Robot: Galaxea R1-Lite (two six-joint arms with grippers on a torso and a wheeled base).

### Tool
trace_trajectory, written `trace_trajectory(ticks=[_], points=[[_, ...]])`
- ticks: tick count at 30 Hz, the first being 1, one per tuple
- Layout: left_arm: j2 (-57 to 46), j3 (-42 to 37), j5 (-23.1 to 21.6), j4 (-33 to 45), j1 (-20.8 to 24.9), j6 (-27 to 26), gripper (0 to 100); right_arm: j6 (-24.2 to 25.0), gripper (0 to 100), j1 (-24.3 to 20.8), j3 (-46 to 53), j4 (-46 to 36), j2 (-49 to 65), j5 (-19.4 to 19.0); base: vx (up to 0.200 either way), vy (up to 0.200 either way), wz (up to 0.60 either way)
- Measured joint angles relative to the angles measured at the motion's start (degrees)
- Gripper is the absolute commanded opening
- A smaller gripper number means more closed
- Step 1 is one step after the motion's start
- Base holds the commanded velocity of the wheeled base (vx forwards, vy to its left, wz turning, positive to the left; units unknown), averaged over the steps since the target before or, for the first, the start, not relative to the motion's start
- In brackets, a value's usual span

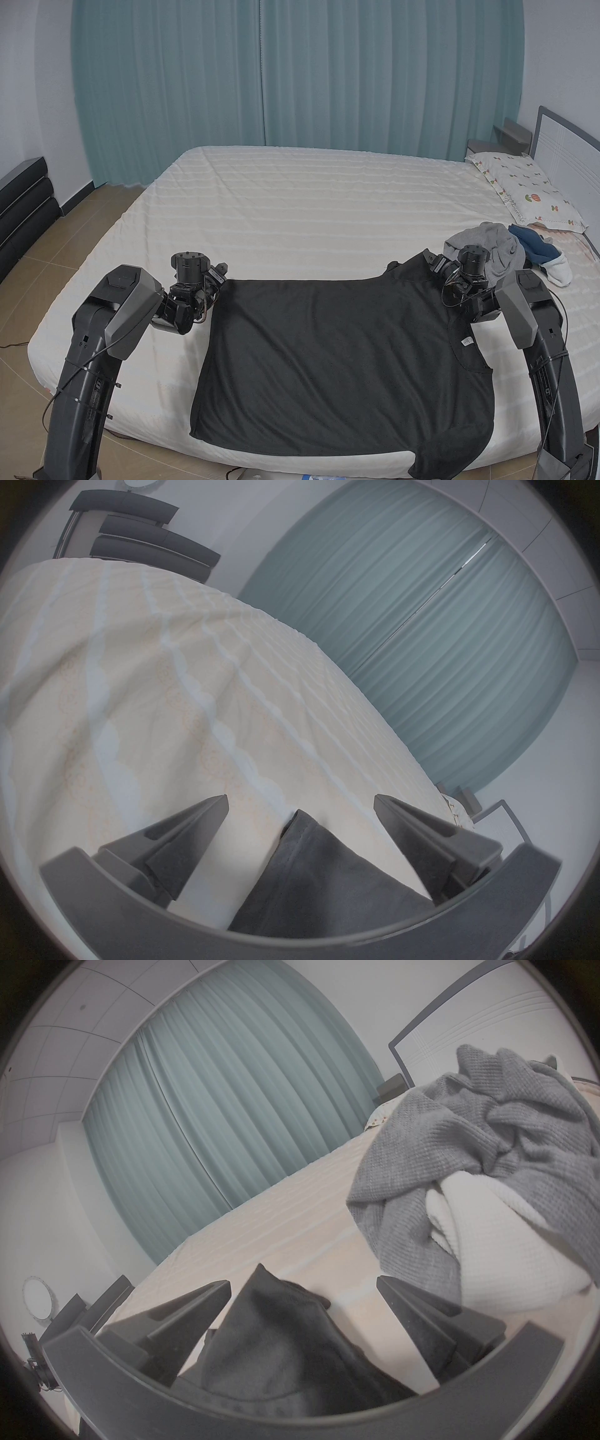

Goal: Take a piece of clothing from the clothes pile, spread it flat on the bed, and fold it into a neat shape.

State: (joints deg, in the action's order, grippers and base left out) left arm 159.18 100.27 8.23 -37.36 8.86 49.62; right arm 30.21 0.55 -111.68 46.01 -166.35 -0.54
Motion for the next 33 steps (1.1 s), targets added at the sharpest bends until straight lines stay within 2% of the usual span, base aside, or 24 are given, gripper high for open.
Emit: trace_trajectory(ticks=[6, 15, 23, 33], points=[[-3.67, -7.17, -0.40, -1.11, -0.18, 0.11, 100, 0.06, 100, 1.02, 9.83, 1.89, 4.80, -1.24, 0.000, 0.000, 0.00], [-13.87, -27.76, -3.30, -8.59, -0.49, 0.33, 100, 0.88, 100, 2.93, 31.89, 5.41, 17.02, -3.49, 0.000, 0.000, 0.00], [-23.32, -49.62, -6.57, -16.96, 0.26, 2.57, 100, 6.28, 100, 3.33, 54.38, 6.64, 30.99, -5.23, 0.000, 0.000, 0.00], [-33.09, -72.18, -9.01, -23.45, 2.88, 7.07, 100, 12.00, 100, 3.35, 82.47, 7.53, 45.76, -10.74, 0.000, 0.000, 0.00]])
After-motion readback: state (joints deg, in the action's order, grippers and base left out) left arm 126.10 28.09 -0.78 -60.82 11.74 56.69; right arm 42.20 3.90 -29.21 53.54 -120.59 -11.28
